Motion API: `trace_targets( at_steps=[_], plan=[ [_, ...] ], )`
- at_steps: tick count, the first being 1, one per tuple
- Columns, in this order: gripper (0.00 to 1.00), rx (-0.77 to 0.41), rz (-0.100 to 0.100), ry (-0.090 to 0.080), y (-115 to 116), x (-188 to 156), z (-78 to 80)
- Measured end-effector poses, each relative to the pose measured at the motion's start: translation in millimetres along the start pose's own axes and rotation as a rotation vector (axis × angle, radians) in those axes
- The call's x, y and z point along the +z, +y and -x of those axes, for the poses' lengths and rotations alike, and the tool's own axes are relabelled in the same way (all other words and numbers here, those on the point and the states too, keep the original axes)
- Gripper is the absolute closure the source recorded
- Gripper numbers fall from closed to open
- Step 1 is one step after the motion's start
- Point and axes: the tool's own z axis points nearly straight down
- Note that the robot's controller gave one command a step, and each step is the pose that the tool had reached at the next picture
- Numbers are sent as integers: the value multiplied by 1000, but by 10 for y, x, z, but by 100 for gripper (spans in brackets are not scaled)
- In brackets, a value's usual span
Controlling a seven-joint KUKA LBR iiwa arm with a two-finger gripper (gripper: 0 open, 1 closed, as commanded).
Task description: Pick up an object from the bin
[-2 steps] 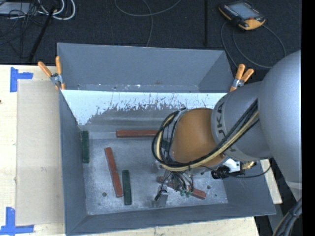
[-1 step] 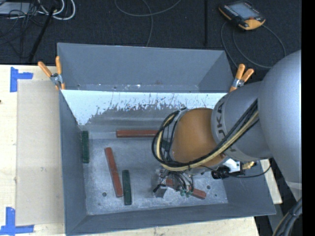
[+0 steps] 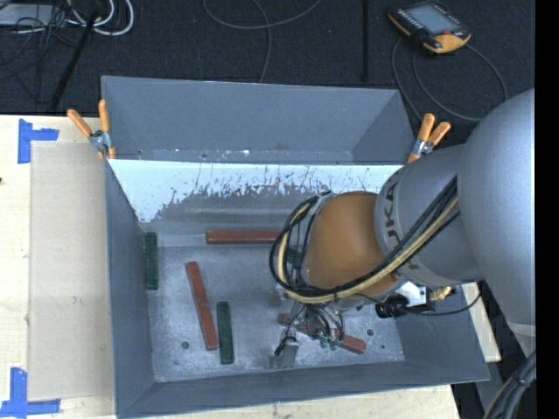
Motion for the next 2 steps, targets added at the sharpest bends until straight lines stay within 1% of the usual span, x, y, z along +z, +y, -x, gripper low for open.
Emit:
trace_targets(
  at_steps=[1,2],
  plan=[
    [0,1,0,0,-1,0,0],
    [0,-115,2,0,-163,13,-8]
  ],
)
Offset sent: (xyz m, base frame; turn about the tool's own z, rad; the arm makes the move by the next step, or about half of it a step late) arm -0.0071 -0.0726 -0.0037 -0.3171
